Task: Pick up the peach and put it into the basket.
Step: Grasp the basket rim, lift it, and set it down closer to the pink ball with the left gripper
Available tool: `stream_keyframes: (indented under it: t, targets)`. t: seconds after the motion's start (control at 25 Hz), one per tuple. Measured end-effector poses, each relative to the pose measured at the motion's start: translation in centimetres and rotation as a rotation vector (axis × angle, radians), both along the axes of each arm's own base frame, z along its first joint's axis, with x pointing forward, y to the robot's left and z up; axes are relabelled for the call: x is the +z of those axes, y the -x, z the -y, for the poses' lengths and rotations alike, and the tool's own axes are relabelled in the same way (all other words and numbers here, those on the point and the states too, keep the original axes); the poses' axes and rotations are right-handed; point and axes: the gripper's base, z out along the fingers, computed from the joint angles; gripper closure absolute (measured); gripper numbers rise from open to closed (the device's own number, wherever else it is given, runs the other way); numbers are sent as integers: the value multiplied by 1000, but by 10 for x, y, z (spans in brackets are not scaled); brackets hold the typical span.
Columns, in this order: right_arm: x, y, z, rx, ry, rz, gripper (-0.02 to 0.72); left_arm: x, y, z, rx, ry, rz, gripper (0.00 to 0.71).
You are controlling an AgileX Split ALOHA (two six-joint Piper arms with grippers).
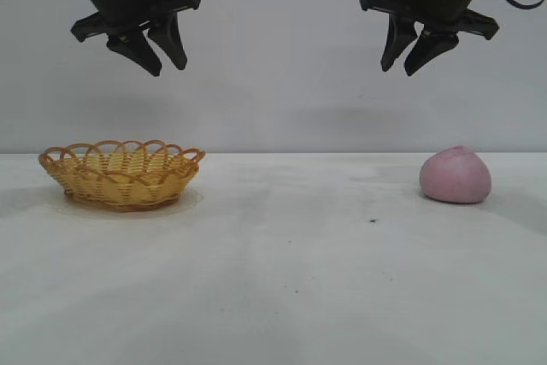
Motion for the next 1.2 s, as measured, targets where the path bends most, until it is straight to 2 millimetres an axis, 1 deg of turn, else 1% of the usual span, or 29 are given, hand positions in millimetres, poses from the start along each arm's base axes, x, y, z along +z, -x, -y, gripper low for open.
stream_keyframes:
  t: [0.96,1.08,1.2]
  targets:
    - [0,1,-1,14,-3,-8,480,0,0,0,-5,-11,1,436]
    - [-1,2,-1,21,-2,-24,480,-2,2,0,-19,-22,-20,436]
    - [-2,4,-2,28,-2,-40,480,-7,7,-1,-61,-70,-80,436]
